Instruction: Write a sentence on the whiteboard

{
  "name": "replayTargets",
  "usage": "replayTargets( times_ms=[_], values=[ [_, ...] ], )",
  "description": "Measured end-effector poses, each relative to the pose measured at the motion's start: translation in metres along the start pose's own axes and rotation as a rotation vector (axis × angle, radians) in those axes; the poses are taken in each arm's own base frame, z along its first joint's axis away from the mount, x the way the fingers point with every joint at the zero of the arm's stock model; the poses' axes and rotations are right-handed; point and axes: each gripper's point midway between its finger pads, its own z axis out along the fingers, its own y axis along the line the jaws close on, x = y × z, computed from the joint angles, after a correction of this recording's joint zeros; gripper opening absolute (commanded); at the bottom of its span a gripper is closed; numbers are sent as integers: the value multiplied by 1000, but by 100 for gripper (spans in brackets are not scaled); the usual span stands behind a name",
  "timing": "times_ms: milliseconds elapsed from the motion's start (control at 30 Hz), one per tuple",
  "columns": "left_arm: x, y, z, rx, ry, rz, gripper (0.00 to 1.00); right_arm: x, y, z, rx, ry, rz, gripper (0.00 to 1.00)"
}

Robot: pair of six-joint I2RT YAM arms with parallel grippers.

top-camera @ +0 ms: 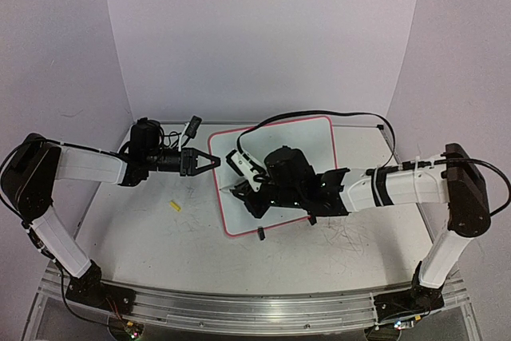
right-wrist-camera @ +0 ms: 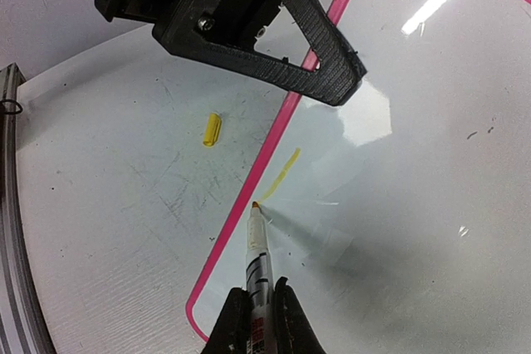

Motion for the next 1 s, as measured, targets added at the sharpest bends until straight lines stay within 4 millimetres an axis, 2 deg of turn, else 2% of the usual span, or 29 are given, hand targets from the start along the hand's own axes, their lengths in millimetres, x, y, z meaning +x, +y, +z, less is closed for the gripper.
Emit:
replayTargets(
  times_ms=[600, 733, 833, 1000],
  values=[
    [0, 0, 0, 0, 0, 0, 0, 5, 3, 2, -16, 12, -2, 0],
    [0, 0, 0, 0, 0, 0, 0, 6, 5, -8, -31, -8, -1, 0],
    [0, 0, 0, 0, 0, 0, 0, -2, 3, -15, -21, -35, 1, 0],
    [0, 0, 0, 0, 0, 0, 0, -8, 2, -16, -16, -48, 2, 0]
  ],
)
